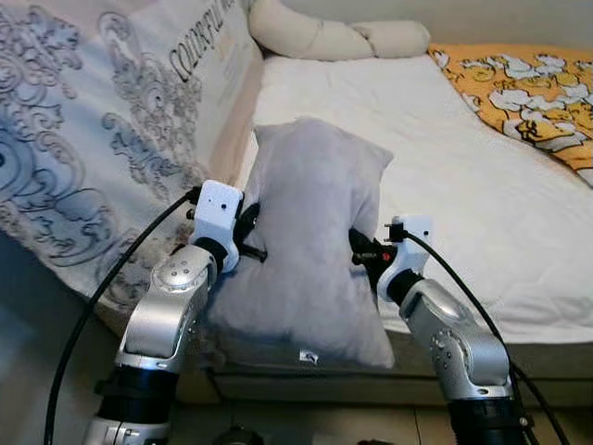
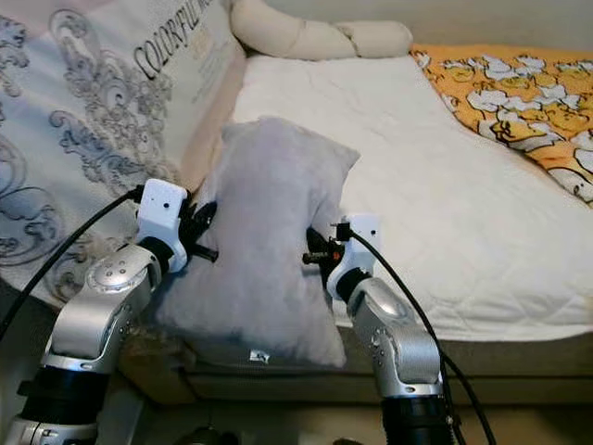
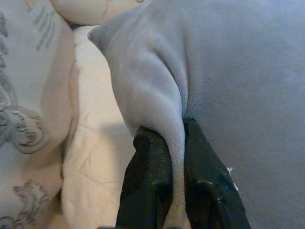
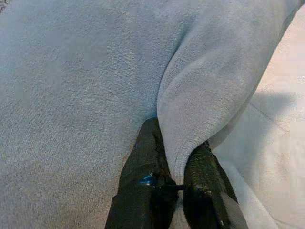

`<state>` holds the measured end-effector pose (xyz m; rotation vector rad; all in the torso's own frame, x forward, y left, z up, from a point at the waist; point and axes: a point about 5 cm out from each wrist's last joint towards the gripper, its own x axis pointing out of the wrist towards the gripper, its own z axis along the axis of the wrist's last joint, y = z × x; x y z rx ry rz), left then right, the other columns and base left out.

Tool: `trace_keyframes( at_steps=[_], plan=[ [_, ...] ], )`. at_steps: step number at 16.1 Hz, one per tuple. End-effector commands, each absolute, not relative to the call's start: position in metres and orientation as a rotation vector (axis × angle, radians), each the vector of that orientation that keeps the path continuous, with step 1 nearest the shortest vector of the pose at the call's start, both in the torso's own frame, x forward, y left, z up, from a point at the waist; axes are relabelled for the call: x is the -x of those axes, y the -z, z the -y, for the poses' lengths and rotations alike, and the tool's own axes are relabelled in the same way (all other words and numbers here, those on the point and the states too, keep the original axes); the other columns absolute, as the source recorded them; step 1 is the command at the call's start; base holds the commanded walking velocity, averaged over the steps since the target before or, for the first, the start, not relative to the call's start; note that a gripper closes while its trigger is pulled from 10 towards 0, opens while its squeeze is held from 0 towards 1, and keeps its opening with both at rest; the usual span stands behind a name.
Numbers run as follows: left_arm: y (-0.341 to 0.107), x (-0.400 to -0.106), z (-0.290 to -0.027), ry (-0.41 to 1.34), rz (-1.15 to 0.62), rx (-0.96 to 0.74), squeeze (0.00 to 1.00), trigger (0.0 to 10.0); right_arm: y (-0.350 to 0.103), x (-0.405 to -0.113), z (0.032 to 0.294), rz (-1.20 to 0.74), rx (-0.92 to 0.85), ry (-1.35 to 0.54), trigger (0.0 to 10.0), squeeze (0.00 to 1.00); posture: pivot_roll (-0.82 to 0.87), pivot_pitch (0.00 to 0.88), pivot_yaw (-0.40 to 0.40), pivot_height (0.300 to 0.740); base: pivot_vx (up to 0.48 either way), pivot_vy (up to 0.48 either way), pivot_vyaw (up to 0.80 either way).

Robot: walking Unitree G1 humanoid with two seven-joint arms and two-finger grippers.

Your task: Clean up the room

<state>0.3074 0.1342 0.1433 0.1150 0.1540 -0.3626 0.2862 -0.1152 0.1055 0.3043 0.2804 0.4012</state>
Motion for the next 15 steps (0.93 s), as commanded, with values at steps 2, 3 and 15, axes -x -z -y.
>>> trace_keyframes(
  at_steps=[2,3,15],
  plan=[
    [-0.1537,-0.3121,-0.1334,0.360,-0.115,-0.105,0.00,10.0,-0.1156,-0.2905,0.1062,-0.238,-0.280,-0.462,10.0,0.00,0.00,0.000,0.016,0.740,0.000,0.000,0.80],
    [-0.1534,-0.3121,-0.1338,0.357,-0.117,-0.105,0.00,10.0,-0.1147,-0.2909,0.1064,-0.241,-0.280,-0.457,10.0,0.00,0.00,0.000,0.010,0.740,0.274,0.000,0.80],
    [-0.1461,-0.3158,-0.1353,0.373,-0.138,-0.093,0.00,10.0,-0.1139,-0.2883,0.1100,-0.267,-0.219,-0.477,10.0,0.00,-0.05,0.000,0.007,0.740,0.295,0.000,0.07]
  ],
)
